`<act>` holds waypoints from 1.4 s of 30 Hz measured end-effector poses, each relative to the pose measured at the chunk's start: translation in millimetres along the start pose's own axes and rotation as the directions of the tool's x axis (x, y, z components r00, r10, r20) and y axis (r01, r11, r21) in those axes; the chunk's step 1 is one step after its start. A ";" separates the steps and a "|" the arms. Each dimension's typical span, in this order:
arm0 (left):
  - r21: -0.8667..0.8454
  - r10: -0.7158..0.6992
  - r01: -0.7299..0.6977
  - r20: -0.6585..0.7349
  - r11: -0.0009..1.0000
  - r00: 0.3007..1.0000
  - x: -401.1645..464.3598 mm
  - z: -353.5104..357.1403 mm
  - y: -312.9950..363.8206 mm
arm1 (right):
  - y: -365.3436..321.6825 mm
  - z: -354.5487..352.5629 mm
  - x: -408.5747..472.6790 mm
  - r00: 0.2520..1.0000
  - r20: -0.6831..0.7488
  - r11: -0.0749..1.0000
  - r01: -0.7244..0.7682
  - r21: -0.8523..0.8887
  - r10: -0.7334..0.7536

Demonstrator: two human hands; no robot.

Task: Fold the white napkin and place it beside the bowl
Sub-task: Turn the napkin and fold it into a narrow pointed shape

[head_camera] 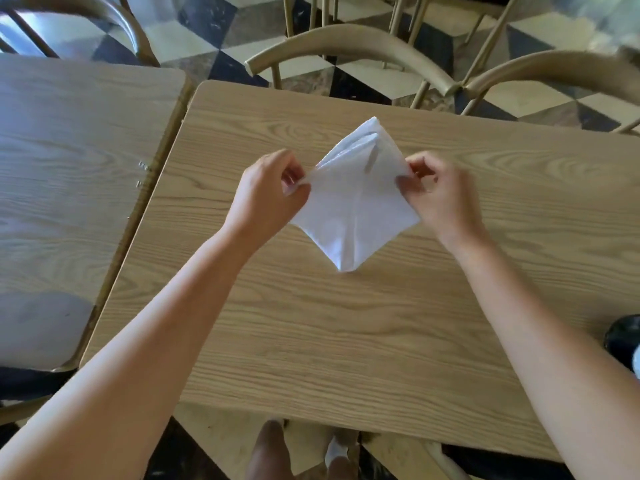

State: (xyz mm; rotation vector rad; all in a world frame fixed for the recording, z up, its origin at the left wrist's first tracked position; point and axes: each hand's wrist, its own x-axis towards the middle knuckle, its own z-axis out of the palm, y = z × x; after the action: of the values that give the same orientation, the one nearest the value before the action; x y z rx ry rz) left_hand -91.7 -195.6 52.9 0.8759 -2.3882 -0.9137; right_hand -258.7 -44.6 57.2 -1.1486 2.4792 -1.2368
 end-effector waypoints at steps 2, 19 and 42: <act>-0.011 0.117 -0.118 -0.067 0.993 0.991 1.6 -12.4 13.8 | -16.9 -21.5 2.2 0.985 -0.079 0.988 0.149 -0.027 -0.151; 0.294 0.230 -0.382 0.441 0.876 0.867 -146.3 74.2 -46.0 | 77.8 32.8 -145.1 0.898 0.433 0.844 0.292 -0.450 -0.080; 0.347 0.221 -0.460 0.549 0.818 0.807 -164.7 95.5 -48.5 | 89.1 57.8 -178.6 0.870 0.491 0.840 0.299 -0.452 -0.045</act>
State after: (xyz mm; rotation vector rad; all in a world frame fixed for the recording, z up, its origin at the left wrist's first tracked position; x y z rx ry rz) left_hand -11.7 -69.1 -74.4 0.3234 -3.1554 -0.4369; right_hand -160.0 75.2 -80.9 -1.5995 2.4046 -0.2277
